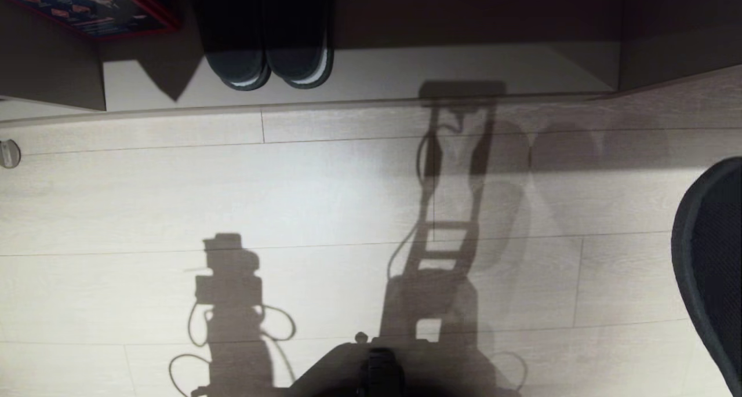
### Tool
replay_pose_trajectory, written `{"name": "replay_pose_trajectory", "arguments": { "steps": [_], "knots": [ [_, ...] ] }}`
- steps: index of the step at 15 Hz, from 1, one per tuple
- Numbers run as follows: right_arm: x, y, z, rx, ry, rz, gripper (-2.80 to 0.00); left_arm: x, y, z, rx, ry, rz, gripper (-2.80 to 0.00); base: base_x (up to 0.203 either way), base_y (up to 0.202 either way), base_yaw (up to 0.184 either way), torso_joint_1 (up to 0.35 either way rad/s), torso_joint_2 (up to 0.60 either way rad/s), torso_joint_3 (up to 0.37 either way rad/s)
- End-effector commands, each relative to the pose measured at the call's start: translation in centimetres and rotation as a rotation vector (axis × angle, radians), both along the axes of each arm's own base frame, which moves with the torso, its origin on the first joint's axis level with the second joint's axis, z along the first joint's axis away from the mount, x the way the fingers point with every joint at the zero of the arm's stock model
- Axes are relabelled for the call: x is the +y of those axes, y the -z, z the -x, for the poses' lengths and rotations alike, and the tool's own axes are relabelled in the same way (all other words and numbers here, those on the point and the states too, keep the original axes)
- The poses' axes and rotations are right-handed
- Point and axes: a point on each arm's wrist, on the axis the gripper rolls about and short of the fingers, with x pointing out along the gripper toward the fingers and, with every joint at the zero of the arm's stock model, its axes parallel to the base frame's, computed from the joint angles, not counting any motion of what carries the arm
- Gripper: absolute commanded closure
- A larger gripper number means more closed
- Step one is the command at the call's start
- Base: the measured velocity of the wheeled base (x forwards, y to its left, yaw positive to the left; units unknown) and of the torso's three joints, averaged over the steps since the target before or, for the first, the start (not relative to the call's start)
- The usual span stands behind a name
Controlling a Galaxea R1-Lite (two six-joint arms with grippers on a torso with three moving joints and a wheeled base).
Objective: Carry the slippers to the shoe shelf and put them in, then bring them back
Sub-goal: Place the slippers on the floor
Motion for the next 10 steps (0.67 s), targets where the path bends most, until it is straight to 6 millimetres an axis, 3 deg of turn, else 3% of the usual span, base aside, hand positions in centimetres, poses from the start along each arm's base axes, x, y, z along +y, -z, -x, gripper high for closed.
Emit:
{"name": "replay_pose_trajectory", "arguments": {
  "steps": [1,6,10],
  "knots": [
    [0.0,1.7,0.8,-0.017,0.005,0.0,0.0,0.0,0.0,0.0,0.002,0.0,0.001,0.0,0.0,0.0,0.0,0.0,0.0,0.0],
    [0.0,5.9,0.2,0.103,0.016,-0.007,0.0,0.0,0.0,0.0,-0.002,0.0,0.001,0.0,0.0,0.0,0.0,0.0,0.0,0.0],
    [-0.1,7.3,0.3,0.204,0.055,-0.011,0.0,0.0,0.0,0.0,-0.001,0.0,0.001,0.0,0.0,0.0,0.0,0.0,0.0,0.0]
  ]
}}
